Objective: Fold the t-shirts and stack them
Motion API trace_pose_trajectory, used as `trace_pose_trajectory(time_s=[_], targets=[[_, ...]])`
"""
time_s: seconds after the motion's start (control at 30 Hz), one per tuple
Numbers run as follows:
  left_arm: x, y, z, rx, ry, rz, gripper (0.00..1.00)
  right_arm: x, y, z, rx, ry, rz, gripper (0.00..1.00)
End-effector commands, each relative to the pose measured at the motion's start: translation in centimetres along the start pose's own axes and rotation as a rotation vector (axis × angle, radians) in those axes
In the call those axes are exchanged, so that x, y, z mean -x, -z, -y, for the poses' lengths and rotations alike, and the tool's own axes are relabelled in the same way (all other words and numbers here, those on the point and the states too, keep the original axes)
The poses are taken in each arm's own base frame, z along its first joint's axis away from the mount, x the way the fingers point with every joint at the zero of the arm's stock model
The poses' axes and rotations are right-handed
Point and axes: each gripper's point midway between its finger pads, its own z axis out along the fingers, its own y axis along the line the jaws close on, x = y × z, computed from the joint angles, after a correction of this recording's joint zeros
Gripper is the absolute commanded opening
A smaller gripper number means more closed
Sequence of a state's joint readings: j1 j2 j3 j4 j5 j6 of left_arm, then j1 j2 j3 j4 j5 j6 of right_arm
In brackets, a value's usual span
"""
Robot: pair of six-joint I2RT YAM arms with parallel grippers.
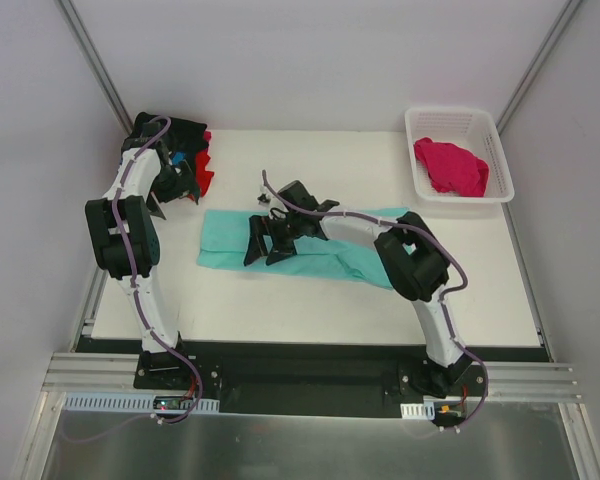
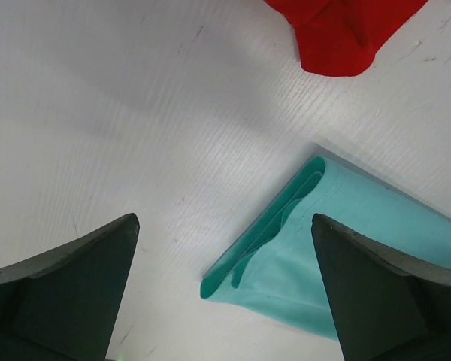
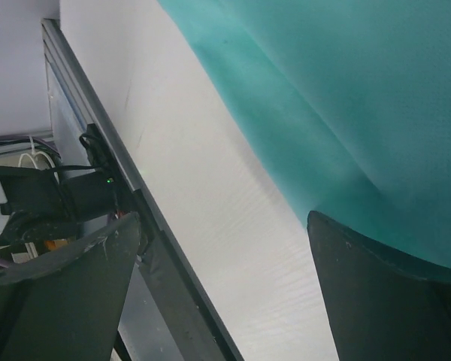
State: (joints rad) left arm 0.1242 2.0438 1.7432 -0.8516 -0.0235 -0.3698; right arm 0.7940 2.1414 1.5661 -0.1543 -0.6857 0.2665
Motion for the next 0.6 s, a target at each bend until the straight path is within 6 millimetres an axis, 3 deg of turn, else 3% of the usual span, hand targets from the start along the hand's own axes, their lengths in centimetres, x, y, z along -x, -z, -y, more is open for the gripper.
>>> trace_pose_trajectory(time_s=[0.0,0.13,0.27,0.37,0.4,0.57], targets=[[0.7,2.9,0.1,-0.023,-0.022,0.045,0.99,-0.3,-1.2,1.3,0.002,-0.022,-0.020,0.96],[0.7,3.3,0.2,-0.032,-0.019,0.052,0.99,-0.9,-1.8,2.3,-0.006,-0.038,-0.033,0.96],[0.5,3.7,0.3,-0.042,-0.016,0.051,0.99,-2.8,-1.8,2.7,0.000,-0.075,-0.070,0.96],[0.3,3.5,0.3,-0.042,-0.018,0.046,0.99,-3.6,-0.8,1.9,-0.001,-0.061,-0.061,0.96],[0.2,3.4,0.2,-0.039,-0.018,0.042,0.99,-4.9,-0.7,2.2,-0.009,-0.076,-0.080,0.96],[0.0,3.4,0.5,-0.057,-0.014,0.031,0.99,-7.3,1.2,1.3,-0.017,-0.058,-0.098,0.96]])
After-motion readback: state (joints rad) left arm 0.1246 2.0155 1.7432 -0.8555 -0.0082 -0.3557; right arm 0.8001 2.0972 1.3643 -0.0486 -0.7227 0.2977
